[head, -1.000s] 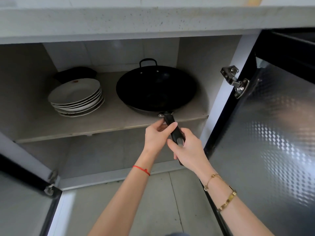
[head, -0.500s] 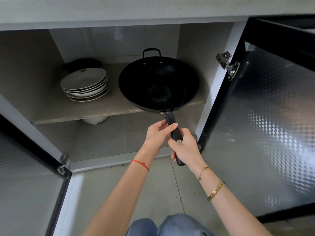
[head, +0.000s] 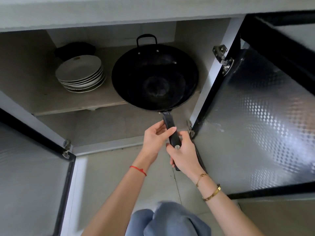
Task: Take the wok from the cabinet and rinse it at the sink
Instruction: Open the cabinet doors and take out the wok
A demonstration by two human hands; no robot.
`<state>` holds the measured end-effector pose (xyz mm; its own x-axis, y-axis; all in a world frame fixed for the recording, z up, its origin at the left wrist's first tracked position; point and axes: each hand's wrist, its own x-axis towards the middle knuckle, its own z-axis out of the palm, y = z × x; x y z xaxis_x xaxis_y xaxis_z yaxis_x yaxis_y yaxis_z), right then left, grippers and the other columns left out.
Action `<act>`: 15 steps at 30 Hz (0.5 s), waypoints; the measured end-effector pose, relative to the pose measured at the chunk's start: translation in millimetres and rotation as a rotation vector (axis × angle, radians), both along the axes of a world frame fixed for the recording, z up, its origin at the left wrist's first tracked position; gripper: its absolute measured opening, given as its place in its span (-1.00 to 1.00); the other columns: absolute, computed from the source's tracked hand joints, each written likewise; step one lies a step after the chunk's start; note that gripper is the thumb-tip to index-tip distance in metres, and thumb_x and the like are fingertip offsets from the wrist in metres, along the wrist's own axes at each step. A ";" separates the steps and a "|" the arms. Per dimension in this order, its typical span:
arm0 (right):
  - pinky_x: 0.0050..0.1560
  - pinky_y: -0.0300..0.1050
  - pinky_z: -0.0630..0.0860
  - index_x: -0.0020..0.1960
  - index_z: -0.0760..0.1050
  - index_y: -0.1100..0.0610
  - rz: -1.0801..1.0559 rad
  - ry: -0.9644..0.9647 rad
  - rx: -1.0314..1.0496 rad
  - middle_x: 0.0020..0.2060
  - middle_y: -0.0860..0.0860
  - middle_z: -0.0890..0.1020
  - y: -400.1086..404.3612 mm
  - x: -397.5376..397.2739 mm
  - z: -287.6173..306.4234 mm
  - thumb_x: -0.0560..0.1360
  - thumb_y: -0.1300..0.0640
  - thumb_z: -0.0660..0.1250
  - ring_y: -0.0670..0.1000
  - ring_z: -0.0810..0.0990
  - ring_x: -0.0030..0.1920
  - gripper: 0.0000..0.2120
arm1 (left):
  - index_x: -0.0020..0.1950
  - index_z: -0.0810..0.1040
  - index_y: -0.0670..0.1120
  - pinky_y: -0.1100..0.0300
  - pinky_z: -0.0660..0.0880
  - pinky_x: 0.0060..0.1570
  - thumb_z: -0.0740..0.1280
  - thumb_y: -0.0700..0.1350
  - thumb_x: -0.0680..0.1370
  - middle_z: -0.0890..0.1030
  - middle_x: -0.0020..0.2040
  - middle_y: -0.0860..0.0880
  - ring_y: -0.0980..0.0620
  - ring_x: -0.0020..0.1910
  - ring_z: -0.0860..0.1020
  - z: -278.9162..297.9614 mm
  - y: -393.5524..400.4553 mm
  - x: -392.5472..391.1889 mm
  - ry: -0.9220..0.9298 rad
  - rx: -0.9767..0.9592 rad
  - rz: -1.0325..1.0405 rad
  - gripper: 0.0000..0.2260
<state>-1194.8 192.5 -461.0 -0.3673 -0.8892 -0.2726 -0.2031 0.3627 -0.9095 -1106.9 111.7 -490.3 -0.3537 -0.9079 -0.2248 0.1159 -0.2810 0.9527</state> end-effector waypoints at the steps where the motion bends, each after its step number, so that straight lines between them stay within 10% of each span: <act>1: -0.59 -0.17 0.39 0.15 0.31 0.08 0.004 0.000 0.026 -0.42 0.12 0.53 9.0 0.9 10.6 0.53 0.21 0.32 -0.05 0.45 -0.63 -0.73 | 0.19 0.63 -0.16 0.11 0.50 0.28 0.50 -0.16 0.46 0.70 0.10 -0.08 0.00 0.17 0.64 10.6 8.8 2.3 -0.009 0.026 -0.006 -0.68; 15: -0.46 -0.31 0.47 0.19 0.34 0.12 -0.011 -0.030 0.238 -0.27 0.06 0.56 172.4 59.8 170.5 0.52 0.26 0.36 -0.15 0.54 -0.48 -0.69 | 0.14 0.63 -0.17 0.20 0.57 0.12 0.44 -0.30 0.50 0.68 0.09 -0.24 -0.03 0.05 0.66 173.1 178.8 64.5 -0.038 0.283 -0.033 -0.78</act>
